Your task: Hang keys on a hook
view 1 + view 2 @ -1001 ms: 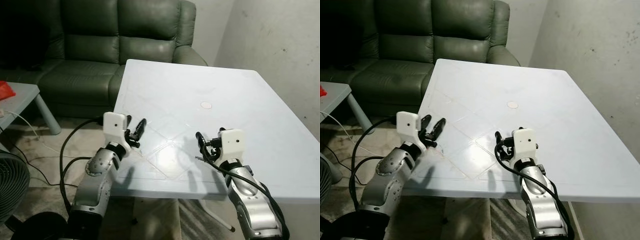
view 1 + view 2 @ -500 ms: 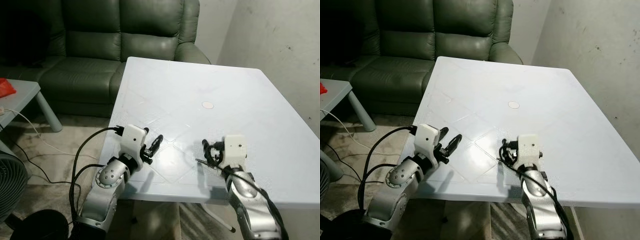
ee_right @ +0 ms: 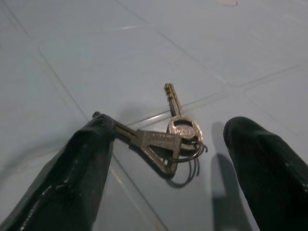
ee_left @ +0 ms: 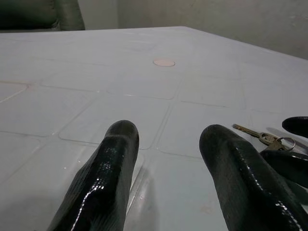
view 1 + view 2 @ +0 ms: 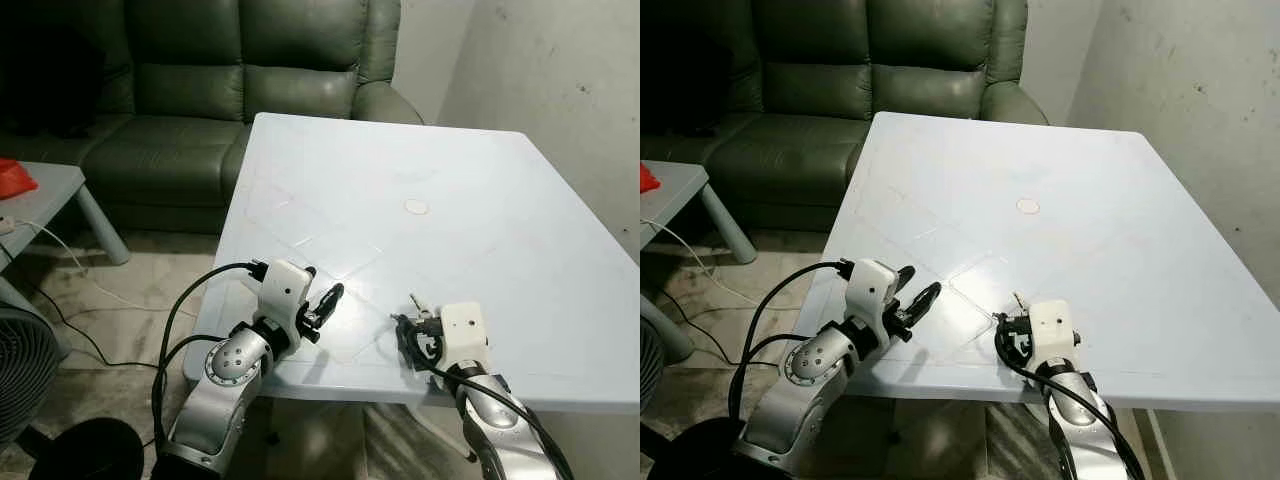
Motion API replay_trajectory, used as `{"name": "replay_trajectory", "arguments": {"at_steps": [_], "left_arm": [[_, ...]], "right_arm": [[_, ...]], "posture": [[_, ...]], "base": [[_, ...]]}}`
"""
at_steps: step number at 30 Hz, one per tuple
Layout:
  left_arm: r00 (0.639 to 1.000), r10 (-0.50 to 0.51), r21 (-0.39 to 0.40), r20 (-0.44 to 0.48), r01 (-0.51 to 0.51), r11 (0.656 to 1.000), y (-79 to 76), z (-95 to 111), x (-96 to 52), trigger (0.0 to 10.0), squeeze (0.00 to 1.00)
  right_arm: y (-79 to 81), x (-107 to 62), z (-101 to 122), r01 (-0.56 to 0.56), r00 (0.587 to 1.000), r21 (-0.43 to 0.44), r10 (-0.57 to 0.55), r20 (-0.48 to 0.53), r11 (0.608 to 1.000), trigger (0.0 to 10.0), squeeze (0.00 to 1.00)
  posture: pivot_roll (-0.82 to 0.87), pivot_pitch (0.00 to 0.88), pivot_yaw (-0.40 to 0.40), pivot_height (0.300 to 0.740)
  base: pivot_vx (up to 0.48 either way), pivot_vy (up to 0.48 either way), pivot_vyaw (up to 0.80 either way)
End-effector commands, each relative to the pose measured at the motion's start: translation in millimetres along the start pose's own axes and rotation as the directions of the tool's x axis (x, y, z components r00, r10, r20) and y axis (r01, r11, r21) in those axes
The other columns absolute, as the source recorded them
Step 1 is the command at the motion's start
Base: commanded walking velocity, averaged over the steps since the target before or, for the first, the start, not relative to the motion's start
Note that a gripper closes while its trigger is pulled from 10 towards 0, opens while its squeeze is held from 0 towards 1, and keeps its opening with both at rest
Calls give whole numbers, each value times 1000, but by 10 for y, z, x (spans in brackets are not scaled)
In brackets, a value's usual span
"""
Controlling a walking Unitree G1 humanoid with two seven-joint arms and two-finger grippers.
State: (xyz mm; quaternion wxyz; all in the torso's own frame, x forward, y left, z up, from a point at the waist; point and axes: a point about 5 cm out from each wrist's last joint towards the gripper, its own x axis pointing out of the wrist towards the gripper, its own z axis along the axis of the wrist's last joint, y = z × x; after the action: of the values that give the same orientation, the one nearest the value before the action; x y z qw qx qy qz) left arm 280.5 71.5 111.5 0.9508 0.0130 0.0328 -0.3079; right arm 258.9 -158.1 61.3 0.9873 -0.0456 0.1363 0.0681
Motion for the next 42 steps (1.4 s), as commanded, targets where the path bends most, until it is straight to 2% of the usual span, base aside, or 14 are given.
{"name": "replay_trajectory", "arguments": {"at_steps": [1, 13, 14, 15, 18, 20, 21, 22, 23, 25, 28, 32, 33, 42], "left_arm": [[1000, -6, 31, 15, 6, 1000, 0, 73, 13, 10000, 0], [1000, -3, 42, 12, 2, 999, 14, 76, 13, 10000, 0], [1000, -2, 43, 12, 2, 999, 15, 77, 14, 10000, 0], [1000, -2, 43, 11, 1, 999, 16, 77, 15, 10000, 0], [1000, -3, 47, 12, 2, 999, 16, 81, 16, 10000, 0], [1000, -3, 48, 12, 3, 999, 16, 81, 16, 10000, 0], [1000, -4, 50, 12, 3, 999, 17, 81, 18, 10000, 0], [1000, -4, 50, 12, 3, 999, 17, 81, 18, 10000, 0], [1000, -5, 51, 12, 5, 999, 16, 83, 20, 10000, 0], [1000, -6, 52, 13, 5, 999, 15, 84, 26, 10000, 0], [1000, -11, 56, 14, 10, 998, -3, 89, 43, 10000, 0], [1000, -13, 57, 15, 12, 998, -10, 90, 44, 10000, 0], [1000, -13, 58, 15, 12, 998, -11, 89, 43, 10000, 0], [1000, -14, 61, 13, 13, 998, -21, 83, 39, 10000, 0]], "right_arm": [[-10, -18, -3, -5, 1000, 46, 5, -6, 999, 10000, 0], [-1, -2, 13, -1, 1000, 183, 3, -8, 983, 10000, 0], [0, -1, 14, 0, 1000, 191, 2, -10, 982, 8745, 0], [0, 0, 14, 0, 1000, 198, 2, -11, 980, 8745, 0], [-17, -5, 21, 9, 1000, 192, -9, -3, 981, 4431, 0], [-23, -8, 20, 10, 1000, 194, -10, -2, 981, 4157, 0], [-30, -11, 22, 12, 1000, 195, -12, 2, 981, 2706, 0], [-30, -11, 22, 12, 1000, 195, -12, 2, 981, 2706, 0], [-37, -11, 22, 16, 1000, 196, -16, 0, 981, 3961, 0], [-40, -7, 26, 18, 1000, 200, -18, 2, 980, 2980, 0], [-30, -4, 36, 16, 1000, 203, -18, 7, 979, 3137, 0], [-11, -13, 27, 16, 1000, 202, -17, 3, 979, 4627, 0], [-7, -16, 21, 14, 1000, 197, -14, -1, 980, 10000, 0], [-9, -12, 34, -20, 1000, 224, 18, 11, 974, 10000, 0]], "posture": [[-136, 23, -43, 740], [-129, 22, -40, 740], [-129, 22, -40, 740], [-129, 22, -40, 740], [-129, 21, -38, 740], [-129, 21, -38, 740], [-131, 21, -37, 740], [-131, 21, -37, 740], [-131, 21, -37, 740], [-135, 19, -35, 740], [-135, 19, -34, 740], [-138, 23, -33, 740], [-138, 23, -33, 740], [-138, 24, -31, 740]], "base": [[0, 0, 0], [0, 0, 0], [0, 0, 0], [0, 0, 0], [0, 0, 0], [0, 0, 0], [0, 0, 0], [0, 0, 0], [0, 0, 0], [0, 0, 0], [0, 0, 0], [0, 0, 0], [0, 0, 0], [0, 0, 0]]}}
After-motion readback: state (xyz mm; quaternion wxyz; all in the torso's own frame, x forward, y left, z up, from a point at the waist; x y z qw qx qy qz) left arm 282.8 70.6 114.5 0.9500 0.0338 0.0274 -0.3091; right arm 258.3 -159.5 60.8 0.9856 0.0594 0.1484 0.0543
